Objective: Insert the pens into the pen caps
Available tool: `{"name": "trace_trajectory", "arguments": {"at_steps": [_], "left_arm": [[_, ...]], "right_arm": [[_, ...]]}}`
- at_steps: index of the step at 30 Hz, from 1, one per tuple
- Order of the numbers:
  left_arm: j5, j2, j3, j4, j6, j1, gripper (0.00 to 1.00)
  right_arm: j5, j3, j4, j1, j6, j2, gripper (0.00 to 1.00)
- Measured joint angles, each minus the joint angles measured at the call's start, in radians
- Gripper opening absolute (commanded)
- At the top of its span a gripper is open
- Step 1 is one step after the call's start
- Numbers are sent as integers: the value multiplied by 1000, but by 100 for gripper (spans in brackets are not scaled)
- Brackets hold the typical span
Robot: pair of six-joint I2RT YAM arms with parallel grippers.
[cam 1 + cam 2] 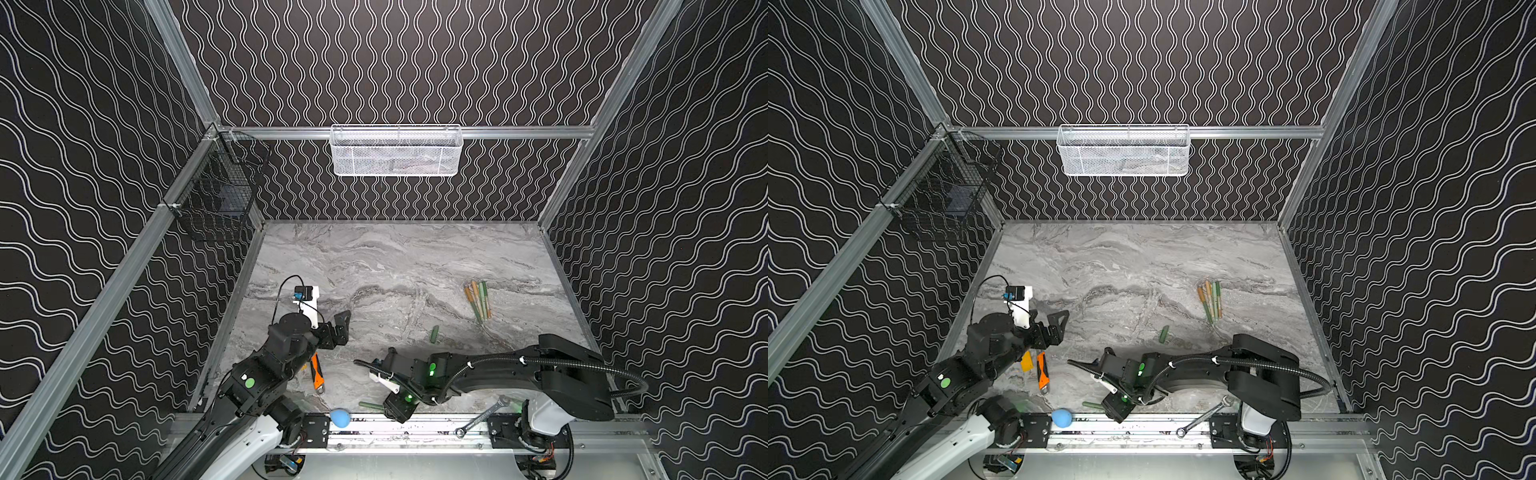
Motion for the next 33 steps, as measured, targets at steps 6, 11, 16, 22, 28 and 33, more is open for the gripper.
{"name": "trace_trajectory", "arguments": {"at_steps": [6,11,16,22,28,33], "left_arm": [[-19,-21,0,-14,1,5,99],[-23,-24,0,-16,1,8,99],[-23,-21,3,-21,3,11,99],[-26,-21,72,-47,31,18,99],[-26,-40,140,-98,75,19,98],[-35,-79,156,-143,84,20,99]], "right_arm": [[80,24,2,3,-24,28,61],[121,15,-19,2,-47,12,60],[128,-32,-111,-10,-76,-82,61],[-26,-96,-43,-44,-71,-218,60],[-253,-136,43,-42,-56,-181,60],[-349,-138,97,-42,-49,-124,60]]}}
